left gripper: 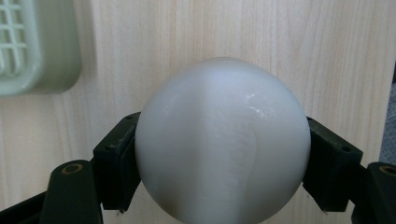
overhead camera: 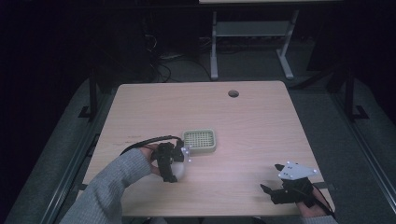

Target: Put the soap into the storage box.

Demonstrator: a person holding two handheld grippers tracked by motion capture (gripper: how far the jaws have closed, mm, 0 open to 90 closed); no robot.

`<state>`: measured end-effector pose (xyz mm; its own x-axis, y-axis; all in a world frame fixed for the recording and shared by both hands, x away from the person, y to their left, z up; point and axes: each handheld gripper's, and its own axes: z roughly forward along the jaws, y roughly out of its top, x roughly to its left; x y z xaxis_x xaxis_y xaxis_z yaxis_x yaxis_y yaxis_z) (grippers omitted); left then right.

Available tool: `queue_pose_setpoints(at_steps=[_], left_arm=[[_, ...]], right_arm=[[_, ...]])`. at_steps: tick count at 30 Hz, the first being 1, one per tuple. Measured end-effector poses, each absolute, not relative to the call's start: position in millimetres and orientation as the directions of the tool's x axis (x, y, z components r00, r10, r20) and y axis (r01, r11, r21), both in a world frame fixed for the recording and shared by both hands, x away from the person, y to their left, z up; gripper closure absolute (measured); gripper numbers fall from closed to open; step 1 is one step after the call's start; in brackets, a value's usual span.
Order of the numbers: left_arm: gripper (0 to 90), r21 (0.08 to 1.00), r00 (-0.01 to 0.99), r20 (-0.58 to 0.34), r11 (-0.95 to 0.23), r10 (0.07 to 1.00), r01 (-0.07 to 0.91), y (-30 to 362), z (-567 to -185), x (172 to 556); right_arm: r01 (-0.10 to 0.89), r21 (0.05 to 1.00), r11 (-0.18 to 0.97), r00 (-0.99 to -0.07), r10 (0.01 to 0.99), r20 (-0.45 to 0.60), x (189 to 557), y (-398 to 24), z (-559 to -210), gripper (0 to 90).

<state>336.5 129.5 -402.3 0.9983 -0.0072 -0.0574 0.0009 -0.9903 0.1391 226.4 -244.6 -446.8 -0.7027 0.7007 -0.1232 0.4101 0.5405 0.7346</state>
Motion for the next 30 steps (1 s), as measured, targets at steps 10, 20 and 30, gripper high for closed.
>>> queue_pose_setpoints(at_steps=[10, 20, 30], left_arm=[[24.3, 0.134, 0.999, -0.048, -0.991, -0.01, -0.003, 123.0, -394.1, 344.4], [24.4, 0.129, 0.999, -0.047, -0.992, -0.001, 0.005, 118.7, -385.5, 353.4], [24.3, 0.125, 0.999, -0.04, -0.992, -0.006, -0.001, 113.2, -380.1, 361.0]], right_arm=[[0.412, 0.736, 0.537, -0.702, 0.702, -0.12, 225.8, -244.2, -446.5, 13.9], [0.408, 0.74, 0.535, -0.703, 0.701, -0.119, 225.5, -244.4, -446.0, 13.9], [0.408, 0.739, 0.536, -0.704, 0.7, -0.119, 225.4, -244.6, -446.0, 13.9]])
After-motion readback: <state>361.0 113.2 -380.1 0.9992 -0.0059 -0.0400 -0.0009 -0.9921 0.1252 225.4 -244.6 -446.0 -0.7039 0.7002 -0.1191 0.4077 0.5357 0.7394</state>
